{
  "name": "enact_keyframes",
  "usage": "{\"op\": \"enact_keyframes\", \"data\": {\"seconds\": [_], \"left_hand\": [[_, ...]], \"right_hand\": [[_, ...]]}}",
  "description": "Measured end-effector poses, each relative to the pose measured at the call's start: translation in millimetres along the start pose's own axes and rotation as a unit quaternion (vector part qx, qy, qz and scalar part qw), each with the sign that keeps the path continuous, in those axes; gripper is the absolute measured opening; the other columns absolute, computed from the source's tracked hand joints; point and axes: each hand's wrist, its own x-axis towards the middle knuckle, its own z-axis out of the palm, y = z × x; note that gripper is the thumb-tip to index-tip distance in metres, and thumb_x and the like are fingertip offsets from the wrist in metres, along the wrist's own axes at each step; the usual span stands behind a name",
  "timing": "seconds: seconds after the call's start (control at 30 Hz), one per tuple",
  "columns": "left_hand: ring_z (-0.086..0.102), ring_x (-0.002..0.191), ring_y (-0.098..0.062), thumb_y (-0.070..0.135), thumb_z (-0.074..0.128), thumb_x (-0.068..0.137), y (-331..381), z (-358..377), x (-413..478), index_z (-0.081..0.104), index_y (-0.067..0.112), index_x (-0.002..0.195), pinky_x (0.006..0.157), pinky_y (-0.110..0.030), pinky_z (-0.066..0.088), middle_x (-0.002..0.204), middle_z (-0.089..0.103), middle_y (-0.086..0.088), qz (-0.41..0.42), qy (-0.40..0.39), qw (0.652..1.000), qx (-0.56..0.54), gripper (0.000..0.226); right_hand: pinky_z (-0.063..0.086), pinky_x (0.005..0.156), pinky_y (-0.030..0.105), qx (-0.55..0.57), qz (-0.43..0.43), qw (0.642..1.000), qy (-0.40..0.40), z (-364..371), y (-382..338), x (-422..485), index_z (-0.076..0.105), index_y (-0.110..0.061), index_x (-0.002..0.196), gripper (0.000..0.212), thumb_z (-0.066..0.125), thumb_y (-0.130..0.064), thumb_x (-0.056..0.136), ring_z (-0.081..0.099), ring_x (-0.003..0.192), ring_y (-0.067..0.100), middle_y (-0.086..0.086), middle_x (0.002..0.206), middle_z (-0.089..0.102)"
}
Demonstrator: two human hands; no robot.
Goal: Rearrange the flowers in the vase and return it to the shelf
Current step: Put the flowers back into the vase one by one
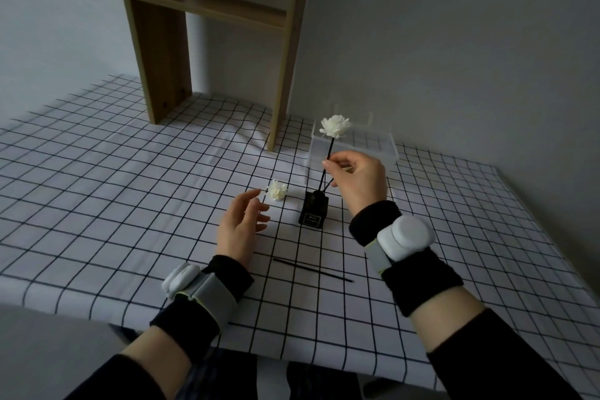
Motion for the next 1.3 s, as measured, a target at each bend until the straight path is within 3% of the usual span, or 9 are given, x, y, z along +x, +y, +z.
{"op": "enact_keyframes", "data": {"seconds": [0.13, 0.47, 0.57, 0.8, 0.9, 1.0, 1.07, 1.2, 1.3], "left_hand": [[0.061, 0.066, -0.002, 0.023, 0.044, 0.093, -0.2, -0.5, 1.0, 0.059, 0.034, 0.098, 0.058, -0.015, 0.051, 0.084, 0.063, 0.001, 0.001, -0.002, 1.000, 0.003, 0.019], [0.060, 0.069, -0.010, 0.022, 0.044, 0.093, 0.4, -0.2, 1.9, 0.058, 0.033, 0.097, 0.061, -0.020, 0.049, 0.083, 0.063, 0.000, -0.004, -0.004, 1.000, 0.011, 0.019], [0.060, 0.070, -0.011, 0.022, 0.044, 0.093, 0.7, 0.0, 2.3, 0.059, 0.031, 0.098, 0.063, -0.023, 0.049, 0.083, 0.063, 0.000, -0.007, 0.001, 1.000, 0.011, 0.018], [0.059, 0.071, -0.014, 0.020, 0.044, 0.093, 0.0, 1.3, 2.0, 0.058, 0.024, 0.104, 0.063, -0.024, 0.049, 0.083, 0.062, -0.001, -0.008, 0.001, 1.000, 0.014, 0.018], [0.059, 0.072, -0.015, 0.019, 0.044, 0.093, -0.4, -0.1, 1.9, 0.058, 0.027, 0.101, 0.064, -0.023, 0.049, 0.084, 0.062, -0.001, -0.007, -0.003, 1.000, 0.022, 0.018], [0.059, 0.076, -0.017, 0.015, 0.046, 0.092, -1.3, -0.5, 2.9, 0.058, 0.024, 0.100, 0.065, -0.023, 0.048, 0.085, 0.062, -0.002, -0.013, -0.004, 0.999, 0.029, 0.017], [0.058, 0.080, -0.019, 0.014, 0.049, 0.091, -0.4, 2.9, 3.3, 0.059, 0.020, 0.101, 0.065, -0.023, 0.047, 0.088, 0.062, -0.003, -0.014, -0.008, 0.998, 0.054, 0.016], [0.058, 0.086, -0.018, 0.015, 0.056, 0.087, 15.2, 22.6, 9.0, 0.063, 0.017, 0.098, 0.074, -0.026, 0.049, 0.092, 0.063, -0.003, -0.003, -0.043, 0.993, 0.112, 0.013], [0.058, 0.082, -0.008, 0.019, 0.060, 0.084, 35.5, 45.4, 23.2, 0.065, 0.016, 0.095, 0.070, -0.015, 0.045, 0.090, 0.065, 0.002, 0.013, -0.072, 0.987, 0.141, 0.012]], "right_hand": [[0.058, 0.068, 0.044, -0.048, -0.002, 0.999, -0.008, 7.0, 1.7, 0.8, 0.069, -0.024, 0.075, 0.004, 0.068, -0.027, 0.078, 0.067, 0.066, 0.019, -0.008, 0.072, 0.067], [0.058, 0.072, 0.041, -0.112, 0.048, 0.989, -0.079, 12.1, 1.5, 2.1, 0.070, -0.017, 0.081, 0.008, 0.065, -0.024, 0.081, 0.069, 0.063, 0.022, 0.003, 0.081, 0.073], [0.057, 0.077, 0.042, -0.146, 0.060, 0.982, -0.102, 13.0, 3.2, 0.8, 0.071, -0.016, 0.082, 0.010, 0.065, -0.024, 0.080, 0.069, 0.076, 0.026, 0.003, 0.091, 0.074], [0.057, 0.077, 0.043, -0.072, 0.047, 0.992, -0.095, 4.5, 19.8, -19.0, 0.070, -0.011, 0.091, 0.013, 0.067, -0.018, 0.079, 0.069, 0.076, 0.021, 0.007, 0.090, 0.073], [0.057, 0.076, 0.032, -0.068, 0.032, 0.990, -0.116, 1.8, 36.4, -38.8, 0.069, -0.012, 0.094, 0.016, 0.068, -0.017, 0.079, 0.066, 0.077, 0.013, 0.006, 0.090, 0.072], [0.048, 0.069, 0.011, -0.092, 0.016, 0.980, -0.178, 0.3, 54.3, -64.0, 0.069, -0.017, 0.093, 0.013, 0.067, -0.020, 0.080, 0.060, 0.075, 0.004, 0.001, 0.091, 0.072], [0.044, 0.069, 0.006, -0.097, 0.007, 0.973, -0.210, -1.2, 64.2, -78.7, 0.069, -0.016, 0.095, 0.015, 0.067, -0.021, 0.081, 0.060, 0.078, 0.005, 0.002, 0.094, 0.071], [0.047, 0.079, 0.024, -0.105, -0.044, 0.971, -0.210, 1.5, 73.6, -92.2, 0.069, -0.011, 0.090, 0.016, 0.067, -0.023, 0.081, 0.058, 0.089, 0.017, 0.007, 0.092, 0.066], [0.050, 0.082, 0.026, -0.073, -0.044, 0.972, -0.217, 4.8, 76.3, -95.3, 0.067, -0.009, 0.083, 0.012, 0.070, -0.020, 0.077, 0.055, 0.093, 0.018, 0.007, 0.093, 0.060]]}}
